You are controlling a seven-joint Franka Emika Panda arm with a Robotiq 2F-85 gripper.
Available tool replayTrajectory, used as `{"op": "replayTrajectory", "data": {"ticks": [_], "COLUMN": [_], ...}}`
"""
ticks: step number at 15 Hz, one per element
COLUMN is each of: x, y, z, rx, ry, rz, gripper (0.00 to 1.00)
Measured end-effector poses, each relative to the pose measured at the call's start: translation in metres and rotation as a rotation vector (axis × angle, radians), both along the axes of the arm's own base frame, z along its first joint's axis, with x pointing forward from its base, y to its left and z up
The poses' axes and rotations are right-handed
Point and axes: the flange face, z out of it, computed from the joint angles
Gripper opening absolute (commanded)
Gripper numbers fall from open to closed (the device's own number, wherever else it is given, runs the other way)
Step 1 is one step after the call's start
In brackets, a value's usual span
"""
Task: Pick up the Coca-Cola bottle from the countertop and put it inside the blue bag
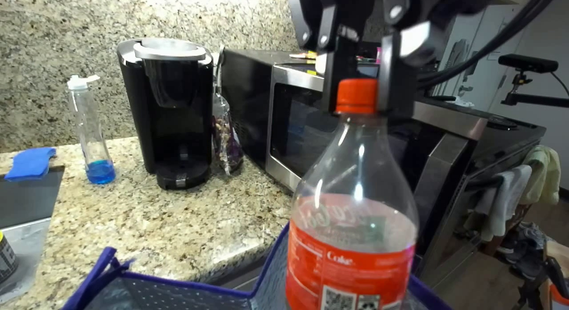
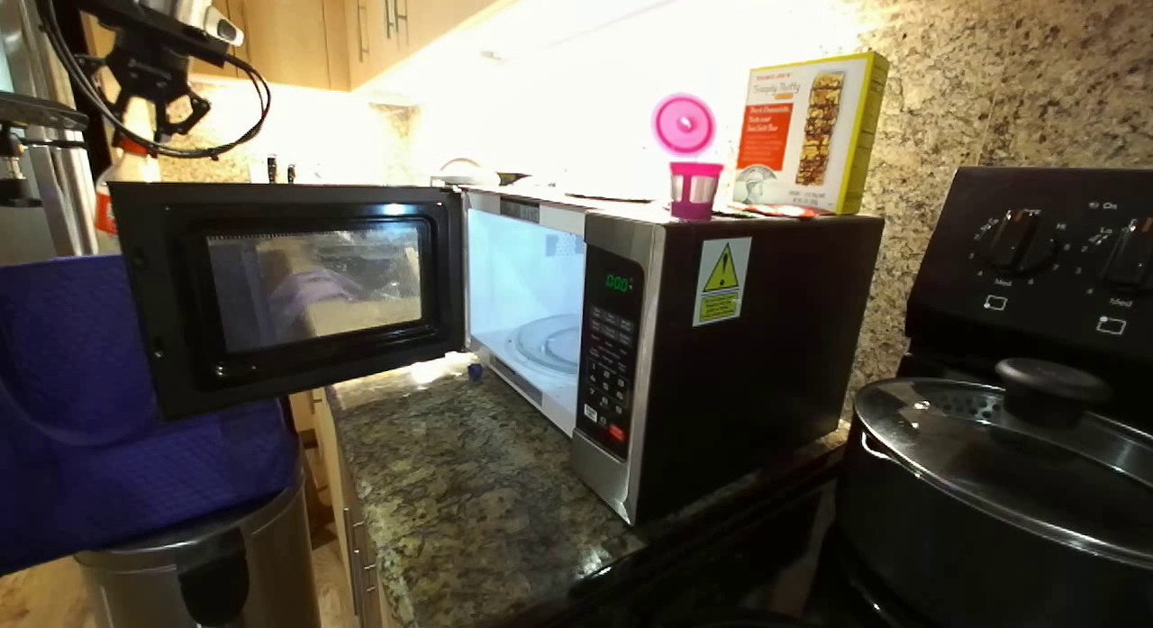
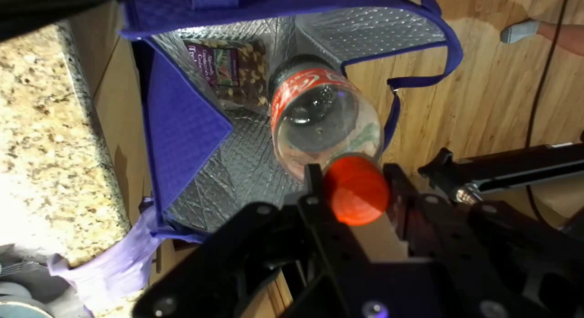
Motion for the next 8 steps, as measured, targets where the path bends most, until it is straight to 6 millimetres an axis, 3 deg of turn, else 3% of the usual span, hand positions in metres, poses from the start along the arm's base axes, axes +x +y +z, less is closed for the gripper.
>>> {"op": "replayTrajectory", "data": {"ticks": [8], "x": [0.022], "y": [0.007], "z": [-0.07], "rx": [-0.059], "ry": [-0.006], "rz": [0.038], "gripper": [0.11]}}
